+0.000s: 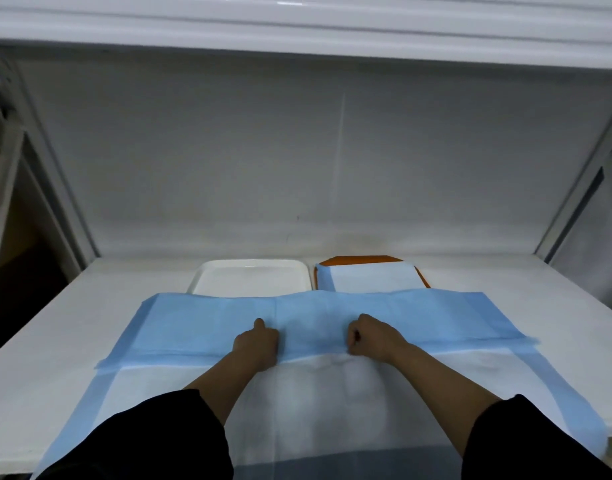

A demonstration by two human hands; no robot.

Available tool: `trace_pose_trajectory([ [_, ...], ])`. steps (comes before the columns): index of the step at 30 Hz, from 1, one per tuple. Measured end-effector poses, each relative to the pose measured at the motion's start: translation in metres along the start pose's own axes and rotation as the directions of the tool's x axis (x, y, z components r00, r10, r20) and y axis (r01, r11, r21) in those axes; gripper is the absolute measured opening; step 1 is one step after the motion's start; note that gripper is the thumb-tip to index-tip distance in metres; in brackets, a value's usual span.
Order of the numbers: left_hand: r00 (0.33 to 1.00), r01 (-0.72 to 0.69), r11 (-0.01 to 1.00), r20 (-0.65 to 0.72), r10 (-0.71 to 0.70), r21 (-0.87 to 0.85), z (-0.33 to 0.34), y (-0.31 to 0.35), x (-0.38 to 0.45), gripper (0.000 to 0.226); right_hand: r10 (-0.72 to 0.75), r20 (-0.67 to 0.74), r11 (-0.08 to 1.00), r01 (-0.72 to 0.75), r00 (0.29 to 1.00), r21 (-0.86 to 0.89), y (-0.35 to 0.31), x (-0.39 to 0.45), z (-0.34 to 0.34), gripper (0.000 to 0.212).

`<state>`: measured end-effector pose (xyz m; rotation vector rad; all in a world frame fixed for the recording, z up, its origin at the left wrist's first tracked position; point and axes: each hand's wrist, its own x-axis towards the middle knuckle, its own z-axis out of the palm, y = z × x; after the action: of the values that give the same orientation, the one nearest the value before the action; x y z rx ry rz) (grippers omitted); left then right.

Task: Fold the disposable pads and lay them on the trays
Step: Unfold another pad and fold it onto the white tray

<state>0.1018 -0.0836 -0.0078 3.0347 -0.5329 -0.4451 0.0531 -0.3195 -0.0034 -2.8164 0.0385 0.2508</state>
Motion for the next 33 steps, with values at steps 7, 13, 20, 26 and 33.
trace_pose_trajectory([
  [7,1.000,-0.006,0.975,0.015,0.010,-0.221,-0.010,0.006,-0.009,0.071,0.041,-0.165,0.999,-0.043,0.985,-0.006,-0.012,-0.012,-0.030,0.011],
  [13,0.948,0.059,0.951,-0.283,-0.149,-0.305,-0.031,0.005,-0.004,0.017,0.077,-0.338,0.997,-0.078,0.938,0.009,-0.020,-0.004,-0.059,0.012],
  [20,0.884,0.059,0.899,-0.396,-0.249,-0.434,-0.082,-0.008,0.019,0.012,0.034,-0.416,0.999,-0.035,0.909,0.007,-0.025,0.013,-0.084,0.011],
  [26,0.804,0.019,0.931,-0.548,-0.230,-0.363,-0.127,-0.015,0.046,0.014,0.003,-0.505,0.997,-0.041,0.863,-0.064,-0.024,0.049,-0.107,0.019],
  [33,0.801,-0.109,0.912,-0.578,-0.155,-0.396,-0.136,-0.032,0.093,0.022,0.041,-0.548,0.996,-0.077,0.835,-0.043,-0.027,0.115,-0.125,0.021],
])
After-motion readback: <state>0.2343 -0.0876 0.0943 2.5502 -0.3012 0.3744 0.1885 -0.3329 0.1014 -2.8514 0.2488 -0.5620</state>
